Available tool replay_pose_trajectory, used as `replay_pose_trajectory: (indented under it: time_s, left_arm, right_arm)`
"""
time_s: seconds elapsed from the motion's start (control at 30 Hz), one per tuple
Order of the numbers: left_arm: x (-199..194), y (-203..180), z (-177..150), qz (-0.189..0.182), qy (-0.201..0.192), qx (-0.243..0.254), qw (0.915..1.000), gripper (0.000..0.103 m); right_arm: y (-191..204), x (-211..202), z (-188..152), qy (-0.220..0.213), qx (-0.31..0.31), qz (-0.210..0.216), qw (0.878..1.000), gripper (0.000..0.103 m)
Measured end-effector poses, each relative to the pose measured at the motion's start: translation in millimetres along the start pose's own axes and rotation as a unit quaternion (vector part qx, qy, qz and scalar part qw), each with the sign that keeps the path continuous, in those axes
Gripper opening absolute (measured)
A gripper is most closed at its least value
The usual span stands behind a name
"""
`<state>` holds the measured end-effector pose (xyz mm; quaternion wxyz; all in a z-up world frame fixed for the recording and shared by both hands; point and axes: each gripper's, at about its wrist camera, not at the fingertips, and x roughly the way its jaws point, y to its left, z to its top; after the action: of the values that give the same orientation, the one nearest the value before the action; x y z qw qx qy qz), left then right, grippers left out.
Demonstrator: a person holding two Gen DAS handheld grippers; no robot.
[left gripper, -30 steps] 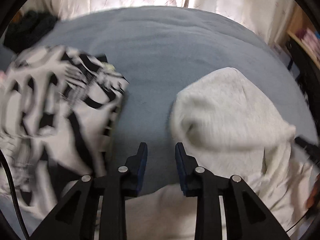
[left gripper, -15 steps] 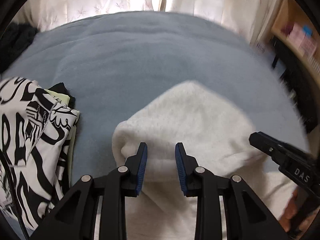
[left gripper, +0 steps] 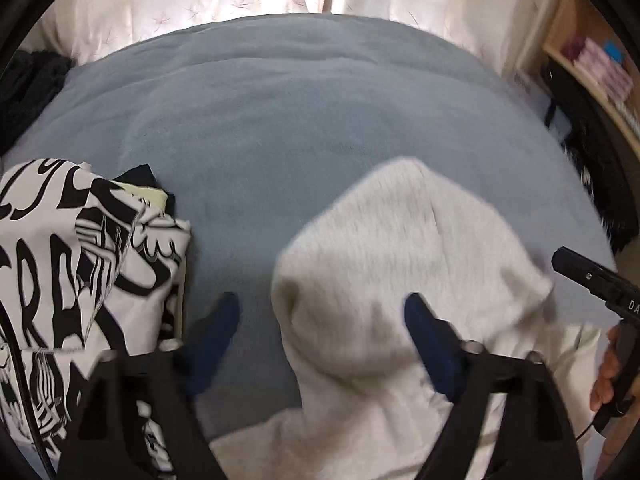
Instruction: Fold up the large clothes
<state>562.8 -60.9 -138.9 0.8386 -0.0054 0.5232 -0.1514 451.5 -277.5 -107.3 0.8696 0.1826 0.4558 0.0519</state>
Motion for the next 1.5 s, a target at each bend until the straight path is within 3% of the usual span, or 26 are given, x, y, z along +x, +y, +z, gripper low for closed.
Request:
replay_pose_trajectory:
  time_s: [0.07, 0.17, 0.23, 0.37, 0.5, 0.53, 0.57, 0.6, 0.7, 0.8, 1.0, 1.17, 1.23, 1.3, 1.33, 1.37, 1.43, 1.5]
  left_arm:
    - [11.6, 7.9, 11.4, -0.012, 0.014, -0.019, 0.9997, 0.085]
    - [44.5, 20.6, 20.0, 0.003, 0.043, -0.035, 0.9985, 0.085]
    - [59.3, 28.4, 21.3, 0.006, 0.056, -0.041, 0.9976, 0.085]
    - [81.0, 34.9, 21.7, -0.027, 0.059, -0.06, 0.9961, 0.085]
    - [89.7, 31.1, 21.9, -0.034, 0.051, -0.058, 0.9964, 0.083]
    - [94.4, 35.8, 18.6, -0.035, 0.048, -0.052, 0.9969, 0.075]
    - [92.0, 31.1, 17.1, -0.037, 0.043, -0.045, 0.9974, 0.042]
    - [93.3, 22.3, 14.8, -0.046, 0.043, -0.039, 0.9973, 0.03]
    - [77.9, 16.8, 15.6, -0.027, 0.029, -0.044, 0.9982, 0.017]
    - [39.9, 12.9, 12.6, -0.035, -0.008, -0.046, 0.9983, 0.015]
    - [-76.5, -8.7, -26.7, -0.046, -0.109, 0.015, 0.9929, 0.015]
    - [-155.6, -23.8, -97.0, -0.069, -0.168, 0.051, 0.982, 0.015]
    - [-186.6, -16.2, -142.3, -0.059, -0.203, 0.078, 0.9744, 0.015]
    - [-199.2, -15.5, -190.0, -0.022, -0.235, 0.1, 0.9665, 0.018]
    - [-201.0, -16.1, -214.5, -0.004, -0.237, 0.103, 0.9659, 0.018]
    - [-196.0, -15.0, -234.0, 0.01, -0.226, 0.106, 0.9682, 0.018]
    - [-184.0, -4.5, -272.5, 0.024, -0.177, 0.093, 0.9795, 0.018]
    - [-171.4, 13.4, -300.9, 0.021, -0.133, 0.05, 0.9897, 0.018]
  right_arm:
    - [-12.6, 11.8, 13.1, 0.008, 0.014, -0.007, 1.0, 0.071]
    - [-31.0, 41.9, 21.3, 0.062, 0.046, 0.015, 0.997, 0.071]
    - [-32.5, 64.6, 21.5, 0.092, 0.034, 0.017, 0.995, 0.071]
    - [-35.7, 91.0, 15.2, 0.111, 0.043, 0.035, 0.992, 0.071]
    - [-22.2, 102.1, 16.6, 0.093, 0.033, 0.059, 0.993, 0.067]
    - [-16.5, 102.7, 16.8, 0.088, 0.02, 0.052, 0.995, 0.05]
    - [-8.5, 104.0, 16.7, 0.088, 0.002, 0.04, 0.995, 0.038]
    - [-2.8, 103.7, 17.2, 0.085, -0.012, 0.033, 0.996, 0.024]
    - [5.2, 82.9, 17.3, 0.057, -0.034, 0.031, 0.997, 0.019]
    - [14.7, 44.4, 13.9, 0.015, -0.056, 0.039, 0.998, 0.018]
    - [42.8, -64.4, -18.2, -0.082, -0.14, 0.049, 0.986, 0.017]
    - [69.8, -154.5, -84.7, -0.156, -0.246, 0.02, 0.957, 0.017]
    - [80.9, -181.2, -125.4, -0.187, -0.309, -0.029, 0.932, 0.019]
    - [94.0, -197.5, -180.7, -0.228, -0.391, -0.11, 0.885, 0.028]
    - [94.6, -202.2, -204.7, -0.234, -0.419, -0.139, 0.866, 0.032]
    - [94.1, -204.8, -224.5, -0.23, -0.438, -0.155, 0.855, 0.032]
    - [92.1, -207.8, -260.2, -0.203, -0.452, -0.164, 0.853, 0.032]
    - [87.4, -211.6, -279.3, -0.172, -0.436, -0.156, 0.869, 0.032]
